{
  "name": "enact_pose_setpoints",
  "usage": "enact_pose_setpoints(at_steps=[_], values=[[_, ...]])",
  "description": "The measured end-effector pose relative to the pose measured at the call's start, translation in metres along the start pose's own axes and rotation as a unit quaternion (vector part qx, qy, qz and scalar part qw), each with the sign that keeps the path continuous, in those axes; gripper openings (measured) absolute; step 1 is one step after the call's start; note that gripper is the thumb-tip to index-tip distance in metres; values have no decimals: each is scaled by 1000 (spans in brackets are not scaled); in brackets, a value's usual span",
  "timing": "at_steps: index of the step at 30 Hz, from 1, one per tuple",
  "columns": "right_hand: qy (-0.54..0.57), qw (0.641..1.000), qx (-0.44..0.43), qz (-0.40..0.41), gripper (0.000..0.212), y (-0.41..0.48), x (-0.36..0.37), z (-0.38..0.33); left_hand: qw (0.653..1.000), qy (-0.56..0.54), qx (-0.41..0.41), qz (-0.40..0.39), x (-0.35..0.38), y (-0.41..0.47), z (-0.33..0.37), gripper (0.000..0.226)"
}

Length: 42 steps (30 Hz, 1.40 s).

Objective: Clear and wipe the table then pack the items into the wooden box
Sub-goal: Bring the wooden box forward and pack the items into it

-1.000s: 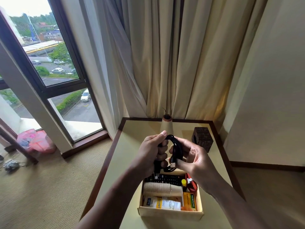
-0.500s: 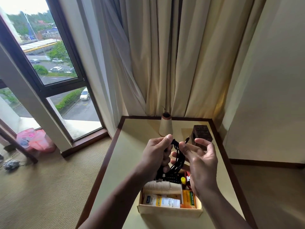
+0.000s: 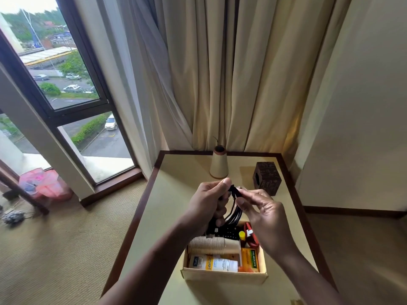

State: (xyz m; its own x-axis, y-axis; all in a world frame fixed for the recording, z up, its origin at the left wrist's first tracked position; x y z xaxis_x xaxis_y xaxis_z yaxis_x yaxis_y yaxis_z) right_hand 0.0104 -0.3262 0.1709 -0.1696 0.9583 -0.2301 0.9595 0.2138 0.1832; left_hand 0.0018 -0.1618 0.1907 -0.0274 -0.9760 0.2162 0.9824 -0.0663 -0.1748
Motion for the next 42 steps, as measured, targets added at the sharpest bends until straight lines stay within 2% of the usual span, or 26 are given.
enact_pose_setpoints(at_steps=[7,10,17,21,24,25,27,29,31,33,35,37,39,42], values=[[-31,999,-38,-3,27,2,-5,3,999,-44,-21,1,2,7,-10,41],[-20,999,-28,-25,27,2,-7,0,999,-49,-22,-10,6,9,-10,44],[-33,999,13,-40,17,5,-14,14,999,37,25,-3,5,20,-36,43],[-160,985,24,-53,15,8,-17,51,997,73,29,3,9,27,-85,39],[-257,961,39,-93,13,11,-20,80,989,146,-14,-12,3,32,-131,34],[-284,951,56,-107,15,12,-20,87,978,205,-22,-11,-2,33,-144,29],[-345,921,85,-156,21,13,-20,99,933,360,0,28,-16,34,-166,13],[-411,886,98,-192,21,14,-15,105,867,487,52,92,-32,28,-179,19],[-447,865,130,-186,17,15,-9,105,801,569,97,159,-49,22,-185,23],[-474,846,161,-185,16,15,-1,101,755,620,90,194,-65,18,-187,24],[-503,823,172,-198,8,14,7,98,729,659,79,166,-76,16,-191,26],[-518,811,180,-204,12,12,17,98,711,691,77,104,-81,15,-197,30],[-515,810,196,-202,12,12,24,101,698,711,60,57,-84,13,-199,39],[-485,821,240,-186,8,13,29,111,695,718,30,28,-90,11,-202,50]])
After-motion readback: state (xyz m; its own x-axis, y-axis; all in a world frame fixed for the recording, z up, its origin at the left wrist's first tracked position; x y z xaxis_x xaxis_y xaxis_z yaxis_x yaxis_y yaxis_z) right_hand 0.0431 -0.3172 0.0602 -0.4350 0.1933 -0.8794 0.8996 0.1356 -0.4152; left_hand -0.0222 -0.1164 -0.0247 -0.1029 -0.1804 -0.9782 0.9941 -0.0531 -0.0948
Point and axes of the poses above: each hand's wrist, its own y-axis towards the middle knuckle, its own x-axis out of the palm, z = x × y, the point moved 1 cm from there along y, towards the middle knuckle
